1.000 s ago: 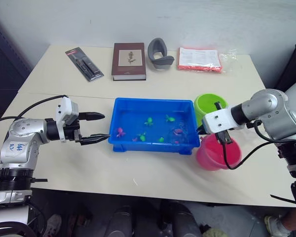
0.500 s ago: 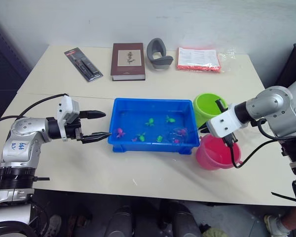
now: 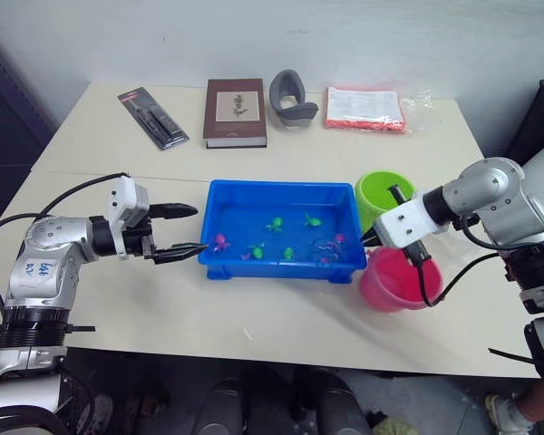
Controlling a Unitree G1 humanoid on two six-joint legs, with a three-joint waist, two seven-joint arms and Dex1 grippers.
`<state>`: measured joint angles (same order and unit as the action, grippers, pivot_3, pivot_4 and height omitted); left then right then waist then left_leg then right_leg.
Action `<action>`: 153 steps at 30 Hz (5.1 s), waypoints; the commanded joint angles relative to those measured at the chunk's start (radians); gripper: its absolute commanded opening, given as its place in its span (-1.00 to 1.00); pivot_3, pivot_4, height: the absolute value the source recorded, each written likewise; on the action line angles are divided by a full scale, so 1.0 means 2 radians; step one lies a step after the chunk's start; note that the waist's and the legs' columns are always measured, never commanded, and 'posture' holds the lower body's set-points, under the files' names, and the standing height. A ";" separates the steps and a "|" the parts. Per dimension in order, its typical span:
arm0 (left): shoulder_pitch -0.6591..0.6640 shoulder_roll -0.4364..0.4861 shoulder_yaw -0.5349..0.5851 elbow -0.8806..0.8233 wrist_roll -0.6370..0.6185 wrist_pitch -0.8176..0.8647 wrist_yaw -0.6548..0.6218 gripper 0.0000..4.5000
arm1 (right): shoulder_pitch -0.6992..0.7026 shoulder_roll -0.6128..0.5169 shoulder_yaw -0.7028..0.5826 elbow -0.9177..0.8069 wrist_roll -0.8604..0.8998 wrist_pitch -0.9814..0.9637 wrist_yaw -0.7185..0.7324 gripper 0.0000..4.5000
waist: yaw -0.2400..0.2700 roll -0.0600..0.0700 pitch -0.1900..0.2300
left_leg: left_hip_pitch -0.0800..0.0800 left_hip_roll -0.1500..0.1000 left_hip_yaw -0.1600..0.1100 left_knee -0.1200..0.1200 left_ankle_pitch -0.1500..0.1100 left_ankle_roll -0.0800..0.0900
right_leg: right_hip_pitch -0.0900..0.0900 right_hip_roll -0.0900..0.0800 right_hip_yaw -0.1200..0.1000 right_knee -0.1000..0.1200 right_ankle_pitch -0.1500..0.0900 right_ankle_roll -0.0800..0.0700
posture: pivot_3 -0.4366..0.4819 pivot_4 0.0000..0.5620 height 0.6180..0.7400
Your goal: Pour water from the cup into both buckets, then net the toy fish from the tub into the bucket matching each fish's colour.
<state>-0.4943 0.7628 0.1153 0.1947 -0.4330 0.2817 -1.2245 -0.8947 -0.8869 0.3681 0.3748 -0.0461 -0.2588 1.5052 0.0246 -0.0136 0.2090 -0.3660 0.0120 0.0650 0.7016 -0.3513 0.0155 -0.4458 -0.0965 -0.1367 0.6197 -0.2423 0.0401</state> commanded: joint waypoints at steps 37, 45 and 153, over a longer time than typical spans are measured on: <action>-0.022 0.002 0.001 0.001 0.002 -0.014 -0.004 0.98 | 0.083 -0.005 -0.134 -0.033 0.125 0.219 -0.019 -1.00 | -0.002 0.000 0.000 | 0.000 0.000 0.001 0.000 0.000 0.000 | 0.000 0.000 0.000 0.000 0.000 0.000 | -0.05 -0.47 1.00; -0.026 0.004 -0.002 0.007 0.005 -0.017 -0.008 0.98 | 0.076 0.003 -0.108 -0.031 0.067 0.105 -0.053 -1.00 | -0.002 0.000 0.000 | 0.000 0.000 0.001 0.000 0.000 0.000 | 0.000 0.000 0.001 0.000 0.000 0.000 | -0.05 -0.47 1.00; -0.106 -0.141 -0.080 0.030 0.006 -0.008 -0.024 0.98 | 0.602 0.150 -0.608 -0.243 -0.259 -0.482 -0.475 -1.00 | -0.002 -0.001 -0.001 | 0.008 0.001 0.008 -0.002 0.000 -0.001 | 0.002 0.002 0.011 0.001 0.000 0.001 | -0.05 -0.47 1.00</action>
<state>-0.6911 0.4808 -0.0501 0.2542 -0.4244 0.2811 -1.2782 0.2972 -0.5827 -0.8316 -0.1053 -0.5228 -1.1904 0.6069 0.0216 -0.0154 0.2078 -0.3496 0.0131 0.0803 0.6972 -0.3522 0.0135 -0.4412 -0.0921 -0.1147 0.6207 -0.2415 0.0413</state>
